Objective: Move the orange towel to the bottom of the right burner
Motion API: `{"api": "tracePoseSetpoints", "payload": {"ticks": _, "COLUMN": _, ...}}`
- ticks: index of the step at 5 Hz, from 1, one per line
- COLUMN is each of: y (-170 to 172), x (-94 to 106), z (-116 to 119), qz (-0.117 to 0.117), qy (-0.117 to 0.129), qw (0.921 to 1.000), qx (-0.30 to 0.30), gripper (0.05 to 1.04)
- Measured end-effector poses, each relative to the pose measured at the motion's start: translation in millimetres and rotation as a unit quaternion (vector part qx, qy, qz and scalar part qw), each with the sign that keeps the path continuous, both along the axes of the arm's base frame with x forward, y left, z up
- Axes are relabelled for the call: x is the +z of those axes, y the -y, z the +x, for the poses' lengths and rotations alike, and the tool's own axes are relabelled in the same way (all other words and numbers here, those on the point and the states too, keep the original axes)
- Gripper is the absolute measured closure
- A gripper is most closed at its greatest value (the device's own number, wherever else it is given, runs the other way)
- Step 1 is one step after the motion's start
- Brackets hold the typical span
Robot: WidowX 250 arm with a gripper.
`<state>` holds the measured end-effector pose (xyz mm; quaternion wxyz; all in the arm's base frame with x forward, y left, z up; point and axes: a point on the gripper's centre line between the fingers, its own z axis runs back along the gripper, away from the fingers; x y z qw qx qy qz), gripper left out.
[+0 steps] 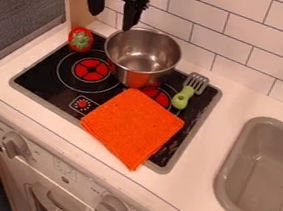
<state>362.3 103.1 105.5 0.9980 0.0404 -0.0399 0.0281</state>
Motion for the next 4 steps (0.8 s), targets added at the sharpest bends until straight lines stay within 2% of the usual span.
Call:
{"api": "tracePoseSetpoints", "payload": {"ticks": 1, "y": 1.2, "x": -11.9, "z": -2.7, "qz": -0.005, "qy": -0.014, "qw": 0.9999, "qx": 0.0, "gripper": 0.083}}
{"api": "tracePoseSetpoints", "payload": {"ticks": 3, "y": 16.8, "x": -17.1, "z": -40.4, "qz": -0.016, "qy": 0.008, "qw": 0.9998, "qx": -0.011, "gripper": 0.083}}
{"api": "tracePoseSetpoints", "payload": {"ticks": 4, "y": 25.8, "x": -36.7, "z": -52.9, "qz": -0.031, "qy": -0.003, "qw": 0.9993, "qx": -0.021, "gripper": 0.083}}
